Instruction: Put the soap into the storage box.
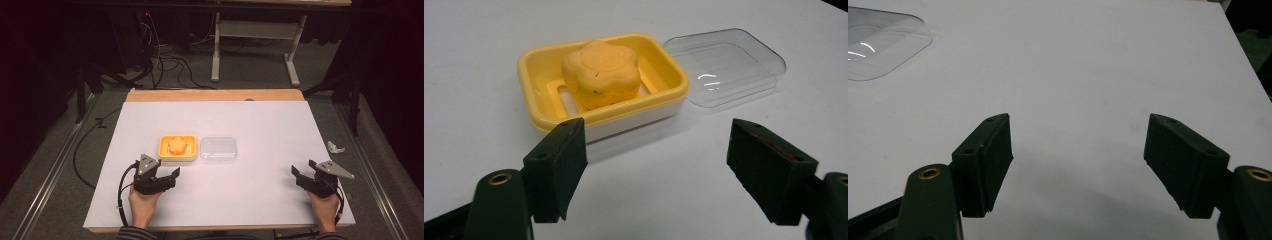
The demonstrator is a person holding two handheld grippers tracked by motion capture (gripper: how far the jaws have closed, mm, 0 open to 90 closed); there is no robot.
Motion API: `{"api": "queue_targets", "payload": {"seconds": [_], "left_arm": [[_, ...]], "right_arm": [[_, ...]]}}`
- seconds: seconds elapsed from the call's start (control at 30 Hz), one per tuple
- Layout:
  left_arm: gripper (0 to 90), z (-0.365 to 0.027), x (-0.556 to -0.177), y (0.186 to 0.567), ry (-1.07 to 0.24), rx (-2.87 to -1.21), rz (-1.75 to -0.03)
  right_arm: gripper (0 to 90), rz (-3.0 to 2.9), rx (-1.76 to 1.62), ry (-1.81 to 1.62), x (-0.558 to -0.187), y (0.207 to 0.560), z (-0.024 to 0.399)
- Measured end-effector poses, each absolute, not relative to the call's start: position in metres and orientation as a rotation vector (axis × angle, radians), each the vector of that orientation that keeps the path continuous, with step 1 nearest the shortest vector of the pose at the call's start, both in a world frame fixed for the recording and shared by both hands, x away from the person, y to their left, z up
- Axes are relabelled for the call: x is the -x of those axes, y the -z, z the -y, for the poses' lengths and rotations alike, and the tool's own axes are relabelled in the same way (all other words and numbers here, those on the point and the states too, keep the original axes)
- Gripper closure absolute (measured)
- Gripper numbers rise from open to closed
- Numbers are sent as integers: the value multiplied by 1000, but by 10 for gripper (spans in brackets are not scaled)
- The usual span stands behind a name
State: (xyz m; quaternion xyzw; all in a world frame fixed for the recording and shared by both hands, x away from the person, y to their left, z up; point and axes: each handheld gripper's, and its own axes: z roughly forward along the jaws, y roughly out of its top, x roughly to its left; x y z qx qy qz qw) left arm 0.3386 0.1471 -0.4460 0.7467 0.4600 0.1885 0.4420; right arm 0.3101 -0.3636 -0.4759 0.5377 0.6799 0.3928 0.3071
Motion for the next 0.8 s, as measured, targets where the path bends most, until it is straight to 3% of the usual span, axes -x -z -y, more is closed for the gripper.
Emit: {"api": "queue_targets", "payload": {"seconds": [0.8], "left_arm": [[244, -133, -345, 467, -470, -1908, -1137]], "right_arm": [[277, -1799, -1422, -1038, -310, 476, 363]]}}
